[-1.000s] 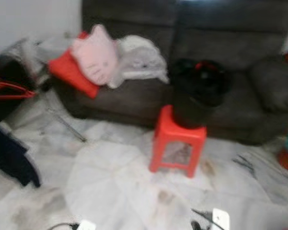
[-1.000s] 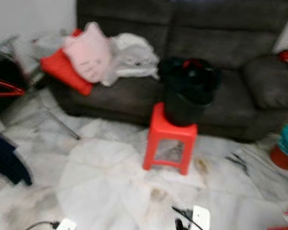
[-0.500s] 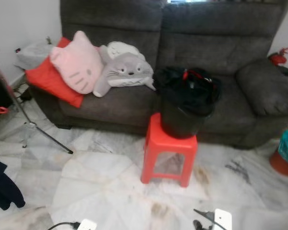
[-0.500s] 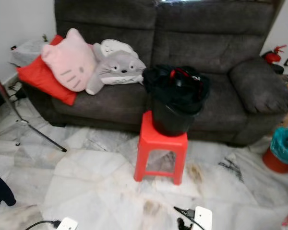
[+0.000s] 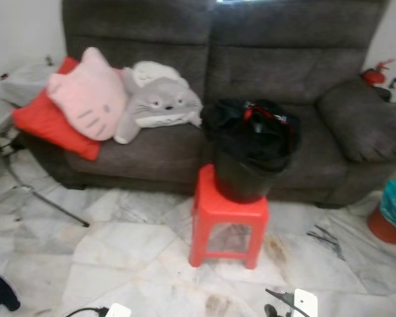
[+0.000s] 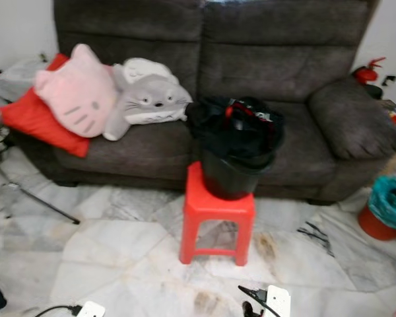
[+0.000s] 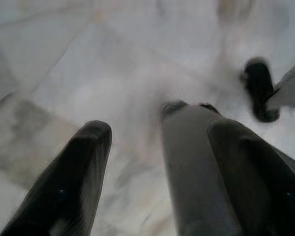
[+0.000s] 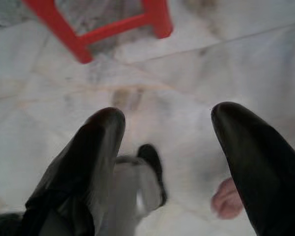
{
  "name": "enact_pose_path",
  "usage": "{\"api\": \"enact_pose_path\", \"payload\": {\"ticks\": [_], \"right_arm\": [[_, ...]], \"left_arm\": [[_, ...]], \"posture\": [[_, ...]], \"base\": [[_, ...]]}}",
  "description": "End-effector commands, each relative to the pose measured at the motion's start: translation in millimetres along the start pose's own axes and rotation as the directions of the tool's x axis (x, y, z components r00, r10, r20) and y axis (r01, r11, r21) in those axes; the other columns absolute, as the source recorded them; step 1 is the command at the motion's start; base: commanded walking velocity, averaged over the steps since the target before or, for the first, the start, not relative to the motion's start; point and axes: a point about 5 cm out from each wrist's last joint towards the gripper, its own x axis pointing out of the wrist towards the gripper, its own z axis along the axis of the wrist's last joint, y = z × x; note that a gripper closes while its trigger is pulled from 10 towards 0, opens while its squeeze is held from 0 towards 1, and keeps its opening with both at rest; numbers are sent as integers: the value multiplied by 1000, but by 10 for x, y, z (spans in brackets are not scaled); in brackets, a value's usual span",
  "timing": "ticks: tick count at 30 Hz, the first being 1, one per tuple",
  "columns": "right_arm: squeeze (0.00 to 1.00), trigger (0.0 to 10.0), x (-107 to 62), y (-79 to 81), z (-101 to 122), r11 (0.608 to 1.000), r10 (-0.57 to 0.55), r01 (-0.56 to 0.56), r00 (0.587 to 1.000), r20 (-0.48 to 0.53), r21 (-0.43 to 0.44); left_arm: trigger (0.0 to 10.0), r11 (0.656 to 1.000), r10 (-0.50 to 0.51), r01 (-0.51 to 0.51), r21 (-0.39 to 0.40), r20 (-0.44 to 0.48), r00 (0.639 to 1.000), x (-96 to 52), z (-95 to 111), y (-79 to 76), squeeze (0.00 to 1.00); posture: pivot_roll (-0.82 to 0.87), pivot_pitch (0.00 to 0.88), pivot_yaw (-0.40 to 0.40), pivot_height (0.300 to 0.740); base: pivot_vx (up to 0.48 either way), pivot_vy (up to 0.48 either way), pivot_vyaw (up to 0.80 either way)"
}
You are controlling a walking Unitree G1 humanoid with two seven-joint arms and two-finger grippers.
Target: Hang hanger
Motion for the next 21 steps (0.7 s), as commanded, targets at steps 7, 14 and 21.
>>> {"api": "enact_pose_path", "payload": {"ticks": [7,14,21], "right_arm": [[0,10000,22,111,42,1000,23,-23,1000,20,10],[0,10000,20,121,22,1000,26,-26,1000,10,11],[0,10000,21,130,21,1000,26,-26,1000,12,11]], "left_arm": [[10000,999,23,-22,27,-33,999,-27,-92,116,0],[10000,999,23,-21,34,-36,999,-31,-103,124,0],[10000,999,23,-21,35,-36,999,-32,-102,134,0]], "posture": [[-110,0,-8,740],[-113,0,-4,740],[-120,0,1,740]], "base": [[295,0,0],[290,0,-184],[290,0,-414]]}}
